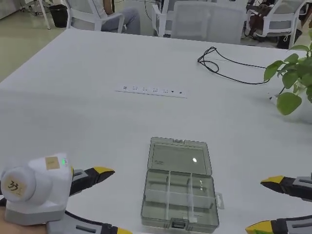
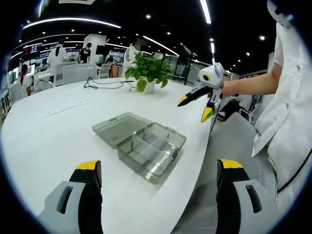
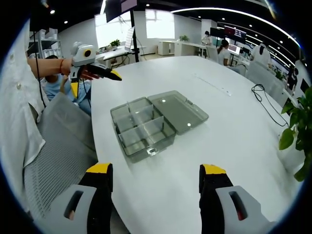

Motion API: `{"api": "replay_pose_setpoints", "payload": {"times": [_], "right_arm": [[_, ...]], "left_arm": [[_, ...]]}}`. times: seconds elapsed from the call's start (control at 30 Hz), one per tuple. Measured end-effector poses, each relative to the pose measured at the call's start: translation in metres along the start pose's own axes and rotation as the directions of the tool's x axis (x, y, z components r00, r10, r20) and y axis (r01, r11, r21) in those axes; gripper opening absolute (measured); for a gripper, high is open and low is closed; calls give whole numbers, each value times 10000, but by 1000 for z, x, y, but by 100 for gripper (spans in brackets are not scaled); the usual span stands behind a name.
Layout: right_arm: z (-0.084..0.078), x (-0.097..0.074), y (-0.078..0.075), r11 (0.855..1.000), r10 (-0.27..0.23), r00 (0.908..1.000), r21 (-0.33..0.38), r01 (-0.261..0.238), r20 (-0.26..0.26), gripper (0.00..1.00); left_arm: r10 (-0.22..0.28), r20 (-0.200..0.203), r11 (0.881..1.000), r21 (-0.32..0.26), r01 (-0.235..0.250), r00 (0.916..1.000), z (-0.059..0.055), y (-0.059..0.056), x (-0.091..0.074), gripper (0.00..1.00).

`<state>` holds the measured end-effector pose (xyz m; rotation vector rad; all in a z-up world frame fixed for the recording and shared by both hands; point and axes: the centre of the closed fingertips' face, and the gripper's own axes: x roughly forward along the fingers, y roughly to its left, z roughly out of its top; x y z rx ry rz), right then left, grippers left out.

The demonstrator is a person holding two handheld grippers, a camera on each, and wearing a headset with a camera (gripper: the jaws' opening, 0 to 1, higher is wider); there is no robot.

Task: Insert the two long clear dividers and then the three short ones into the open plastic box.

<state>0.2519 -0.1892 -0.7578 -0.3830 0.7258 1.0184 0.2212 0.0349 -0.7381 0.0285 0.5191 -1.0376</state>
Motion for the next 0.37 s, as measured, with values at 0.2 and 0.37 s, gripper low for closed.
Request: {"api": "replay_pose_setpoints", "payload": {"times": [0.2,0.37], "right_arm": [[0,0,1,10000,13,10000,-18,-13,-13,75],[-1,0,3,10000,-5,10000,-3,5,-15,76]], "left_arm": [[-55,-97,10000,47,55,9999,-2,-1,0,100],[-105,-156,9999,99,107,9998,-2,-1,0,100]]}}
